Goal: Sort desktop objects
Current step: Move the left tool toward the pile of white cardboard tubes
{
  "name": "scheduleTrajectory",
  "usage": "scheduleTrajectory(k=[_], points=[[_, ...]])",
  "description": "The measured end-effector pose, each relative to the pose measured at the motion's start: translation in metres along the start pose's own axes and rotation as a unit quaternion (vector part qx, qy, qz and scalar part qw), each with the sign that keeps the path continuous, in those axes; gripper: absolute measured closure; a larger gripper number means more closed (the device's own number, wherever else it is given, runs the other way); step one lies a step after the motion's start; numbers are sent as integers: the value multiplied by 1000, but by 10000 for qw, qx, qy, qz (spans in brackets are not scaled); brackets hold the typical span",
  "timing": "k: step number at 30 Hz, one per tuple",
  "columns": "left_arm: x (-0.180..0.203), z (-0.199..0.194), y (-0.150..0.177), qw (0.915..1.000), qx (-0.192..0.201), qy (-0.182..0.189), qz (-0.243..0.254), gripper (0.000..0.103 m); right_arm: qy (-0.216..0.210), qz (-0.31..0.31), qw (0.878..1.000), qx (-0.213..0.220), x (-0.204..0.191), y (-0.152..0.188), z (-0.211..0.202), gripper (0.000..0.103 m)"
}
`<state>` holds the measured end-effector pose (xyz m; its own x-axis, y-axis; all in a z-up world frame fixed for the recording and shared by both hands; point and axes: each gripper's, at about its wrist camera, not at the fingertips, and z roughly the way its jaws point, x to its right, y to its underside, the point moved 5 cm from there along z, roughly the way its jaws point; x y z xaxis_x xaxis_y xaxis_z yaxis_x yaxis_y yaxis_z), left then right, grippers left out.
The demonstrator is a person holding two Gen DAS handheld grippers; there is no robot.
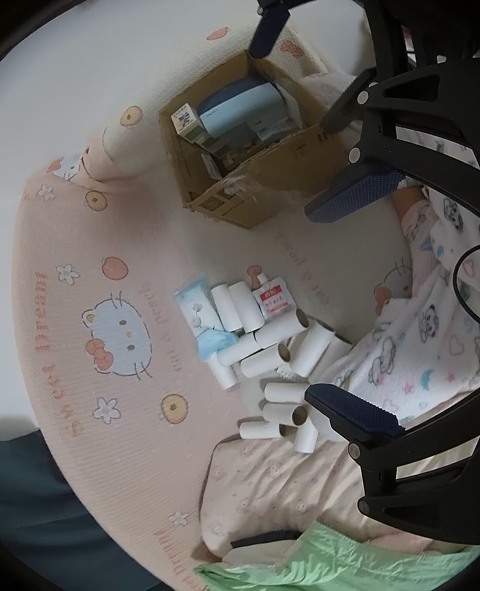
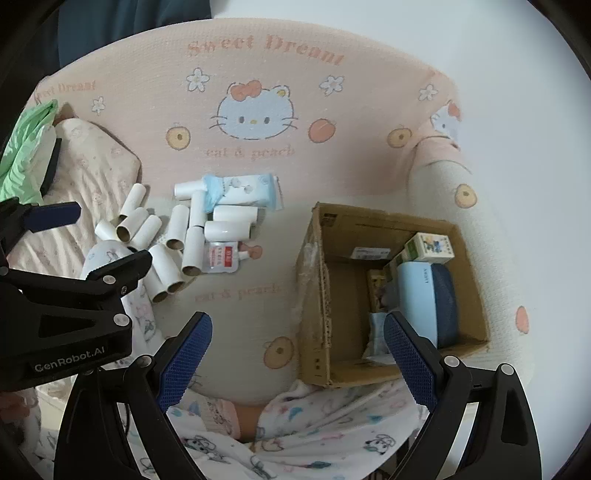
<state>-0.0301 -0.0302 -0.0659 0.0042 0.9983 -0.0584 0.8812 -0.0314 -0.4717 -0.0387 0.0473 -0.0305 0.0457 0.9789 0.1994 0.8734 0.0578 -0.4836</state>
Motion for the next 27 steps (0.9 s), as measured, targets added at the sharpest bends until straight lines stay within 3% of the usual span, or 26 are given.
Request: scheduleTrajectory(k=[8, 10, 16, 22, 27], points=[[-16, 17, 3, 9990, 149, 215, -356, 12, -209, 38, 9997, -110, -11, -9, 20, 9], [-23, 26, 5, 9984, 188, 235, -479, 20, -275, -14, 9996, -88, -18, -11, 27, 9], [-49, 60, 17, 9928, 402, 547, -982, 28, -410, -227, 9989, 53, -38, -20, 51, 10], [-73, 87, 28, 9873, 1141, 316, -1061, 29, -728, -281, 9965, 294, -56, -31, 75, 10], [-90, 114, 29, 9876, 1098, 131, -1114, 29, -937, -430, 9942, 300, -75, -39, 100, 10]])
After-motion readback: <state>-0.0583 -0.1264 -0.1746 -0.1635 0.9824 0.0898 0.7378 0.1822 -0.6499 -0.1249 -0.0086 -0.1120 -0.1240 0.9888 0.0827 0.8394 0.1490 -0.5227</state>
